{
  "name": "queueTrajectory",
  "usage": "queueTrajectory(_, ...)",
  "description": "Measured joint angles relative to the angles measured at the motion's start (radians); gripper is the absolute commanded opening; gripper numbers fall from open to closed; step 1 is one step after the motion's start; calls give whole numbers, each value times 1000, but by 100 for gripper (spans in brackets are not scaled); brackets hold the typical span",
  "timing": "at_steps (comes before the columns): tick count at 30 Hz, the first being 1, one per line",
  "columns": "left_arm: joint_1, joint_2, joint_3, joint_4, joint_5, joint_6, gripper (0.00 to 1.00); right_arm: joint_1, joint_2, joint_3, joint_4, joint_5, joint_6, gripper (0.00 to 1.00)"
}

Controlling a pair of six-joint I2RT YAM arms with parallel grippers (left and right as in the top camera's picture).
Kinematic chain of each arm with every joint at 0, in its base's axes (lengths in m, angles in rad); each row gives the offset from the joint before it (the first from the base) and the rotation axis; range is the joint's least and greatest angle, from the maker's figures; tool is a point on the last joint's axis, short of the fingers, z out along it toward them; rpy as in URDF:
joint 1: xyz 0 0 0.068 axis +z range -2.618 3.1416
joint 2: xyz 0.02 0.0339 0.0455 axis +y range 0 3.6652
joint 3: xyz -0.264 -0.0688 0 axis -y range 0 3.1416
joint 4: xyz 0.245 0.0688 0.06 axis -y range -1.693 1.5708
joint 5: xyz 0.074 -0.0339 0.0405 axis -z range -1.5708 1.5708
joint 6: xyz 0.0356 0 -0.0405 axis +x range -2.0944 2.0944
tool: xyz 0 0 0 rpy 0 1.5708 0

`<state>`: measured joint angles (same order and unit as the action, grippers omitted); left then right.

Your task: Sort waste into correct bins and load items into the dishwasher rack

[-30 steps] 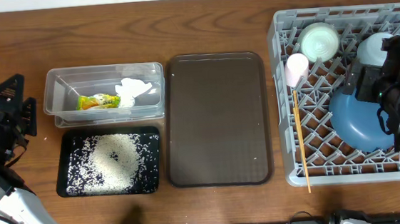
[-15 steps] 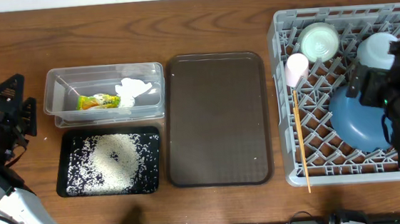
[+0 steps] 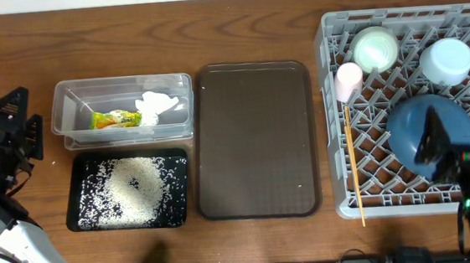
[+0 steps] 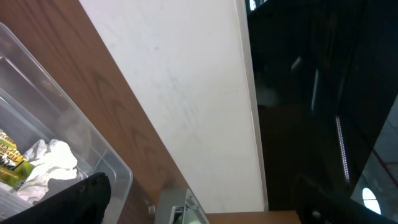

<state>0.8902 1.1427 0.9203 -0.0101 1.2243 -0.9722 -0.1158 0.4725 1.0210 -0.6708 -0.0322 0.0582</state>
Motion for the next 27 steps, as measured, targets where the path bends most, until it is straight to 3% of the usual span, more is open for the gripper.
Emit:
queueTrajectory(14,0,0,0,0,0,0,95,2,-304,-426,386,1,192,99)
queueTrajectory(27,0,0,0,0,0,0,95,24,-427,-809,767,0,287,99)
